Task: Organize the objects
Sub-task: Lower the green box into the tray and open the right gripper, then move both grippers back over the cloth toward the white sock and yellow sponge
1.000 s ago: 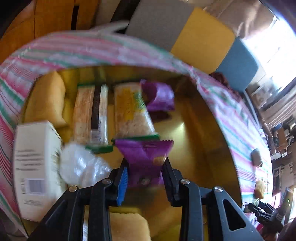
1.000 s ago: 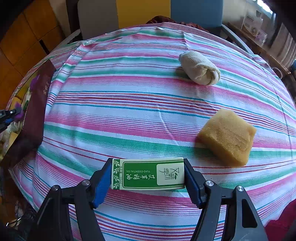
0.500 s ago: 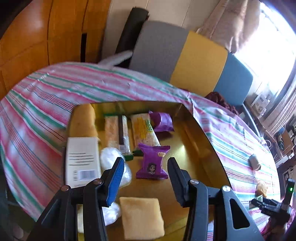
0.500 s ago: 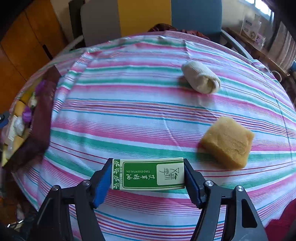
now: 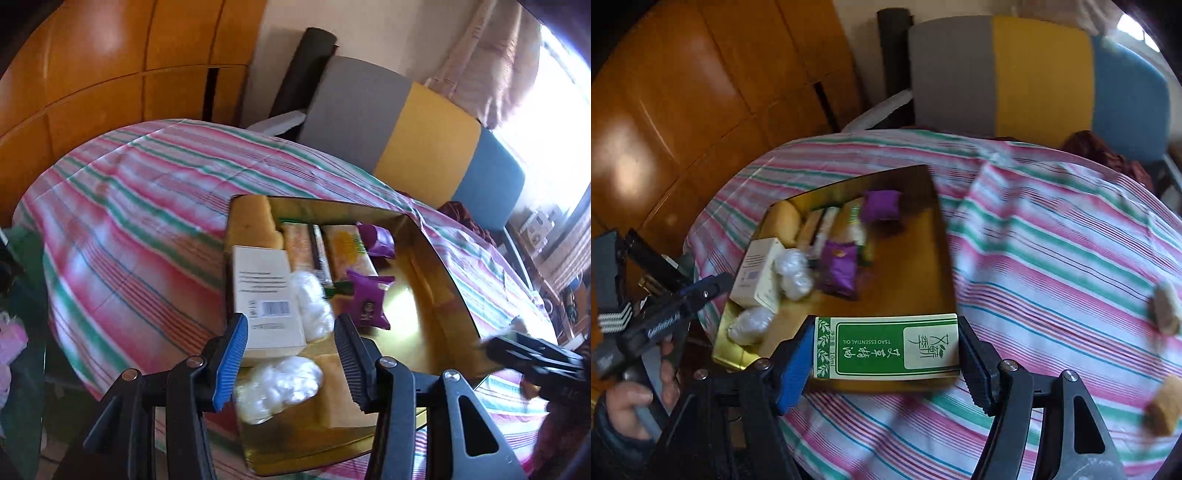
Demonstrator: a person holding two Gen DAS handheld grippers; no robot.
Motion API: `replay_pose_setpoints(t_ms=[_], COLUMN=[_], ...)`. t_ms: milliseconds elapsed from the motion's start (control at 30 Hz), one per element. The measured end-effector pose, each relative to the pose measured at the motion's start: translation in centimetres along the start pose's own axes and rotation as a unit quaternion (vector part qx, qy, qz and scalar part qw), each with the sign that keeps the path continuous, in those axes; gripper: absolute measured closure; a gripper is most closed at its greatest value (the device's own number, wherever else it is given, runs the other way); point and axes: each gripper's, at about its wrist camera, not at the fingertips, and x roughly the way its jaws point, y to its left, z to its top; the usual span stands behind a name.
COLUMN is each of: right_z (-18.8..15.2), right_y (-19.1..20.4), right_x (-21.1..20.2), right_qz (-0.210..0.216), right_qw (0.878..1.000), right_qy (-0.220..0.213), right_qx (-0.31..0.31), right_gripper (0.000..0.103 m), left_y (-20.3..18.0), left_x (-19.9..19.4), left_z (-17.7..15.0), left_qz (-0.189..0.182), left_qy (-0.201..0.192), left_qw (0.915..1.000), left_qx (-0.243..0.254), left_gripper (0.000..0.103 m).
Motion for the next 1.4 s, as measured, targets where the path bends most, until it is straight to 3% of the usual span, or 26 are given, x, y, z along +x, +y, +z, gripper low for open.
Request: replay_pose_setpoints(t_ms=[233,367,433,600,967,1233,1400], right_z=[1.4,0.7,0.3,-0.3,-1.0,-2.0,-3.1], right_y=[2.3,2.3,2.5,2.0,0.1,-4.9,-10.0], right_x=[8.0,10.6,11.1,9.9,3.6,-1.3,-4.0], right_qz=[-0.015,0.026,0.047,0.064,0.032,-0.023,-0.062], right_qw=[0.997,0.992,0.991,0.991,0.998,0.996,0.991], right_qy=[0.056,0.085,0.095,0.076,0.007,-0.030,-0.042], right_qx=[0.049,0.084,0.085,0.084,0.060,0.077,0.114], right_gripper=[0.029,0.029,0.024,0.018,0.015,0.012,0.012], left_y=[0.9,0.5,0.4,-0.5,-3.5,-7.4,-10.1], left_x=[-0.1,0.2,0.5,0.3,-1.3,-2.2,-2.1], left_z=[-0.4,-0.7,-0.9,-1.2,-1.6,-2.4,-2.9], left_qz=[-0.010,0.002,0.003,-0.004,-0.008,-0.027,-0.041], left_qy=[-0.002,0.002,0.007,0.008,-0.004,-0.008,-0.003], left_qw=[0.9999,1.0000,1.0000,0.9999,0.9984,0.9935,0.9889], left_qx=[-0.007,0.002,0.003,0.013,0.057,0.110,0.143], left_gripper=[0.054,0.054,0.054,0.054,0.054,0.054,0.054])
